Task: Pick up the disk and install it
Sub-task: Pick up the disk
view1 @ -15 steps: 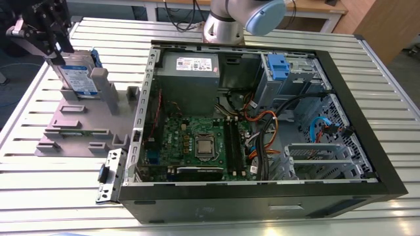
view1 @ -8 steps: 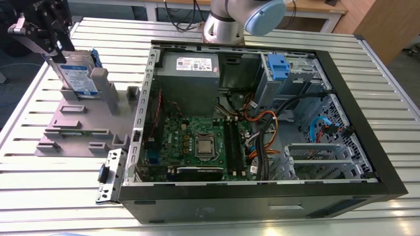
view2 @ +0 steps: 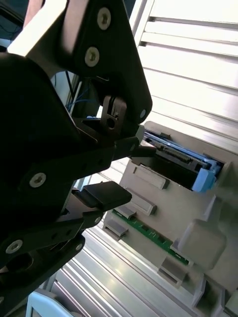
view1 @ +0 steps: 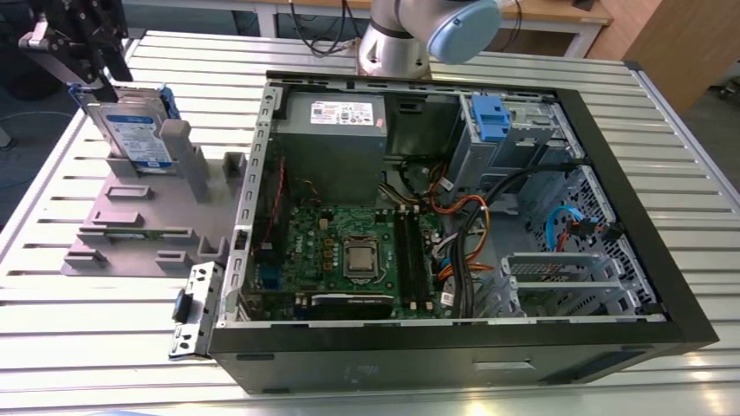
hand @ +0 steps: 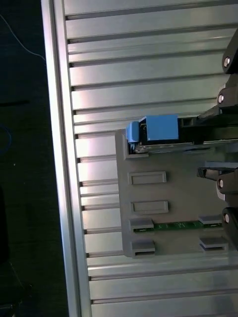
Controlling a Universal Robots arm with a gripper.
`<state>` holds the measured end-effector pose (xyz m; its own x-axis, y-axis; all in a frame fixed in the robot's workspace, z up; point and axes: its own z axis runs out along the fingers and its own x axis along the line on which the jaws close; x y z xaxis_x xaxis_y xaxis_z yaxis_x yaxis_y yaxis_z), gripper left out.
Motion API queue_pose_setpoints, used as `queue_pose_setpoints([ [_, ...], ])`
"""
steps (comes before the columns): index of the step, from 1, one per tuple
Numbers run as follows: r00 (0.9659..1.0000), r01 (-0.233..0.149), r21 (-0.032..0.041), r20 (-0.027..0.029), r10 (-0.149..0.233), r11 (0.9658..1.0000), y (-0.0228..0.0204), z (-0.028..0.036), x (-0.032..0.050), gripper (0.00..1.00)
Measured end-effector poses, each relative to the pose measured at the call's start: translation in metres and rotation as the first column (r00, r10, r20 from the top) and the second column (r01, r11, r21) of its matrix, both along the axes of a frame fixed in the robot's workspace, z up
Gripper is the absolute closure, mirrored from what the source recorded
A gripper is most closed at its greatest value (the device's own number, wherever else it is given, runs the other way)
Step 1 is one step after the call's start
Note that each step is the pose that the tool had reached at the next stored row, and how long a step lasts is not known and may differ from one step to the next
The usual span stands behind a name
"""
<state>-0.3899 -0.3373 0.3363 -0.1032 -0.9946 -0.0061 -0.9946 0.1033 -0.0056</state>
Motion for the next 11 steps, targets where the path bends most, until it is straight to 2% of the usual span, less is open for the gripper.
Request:
queue_pose_setpoints([
  [6, 1.0, -0.001, -0.0001, -0.0001, 0.001, 1.0, 0.0079, -0.0023, -0.014, 0.53],
  [11, 1.0, -0.005, 0.0, -0.0001, 0.005, 1.0, 0.0111, -0.0064, -0.0209, 0.53],
])
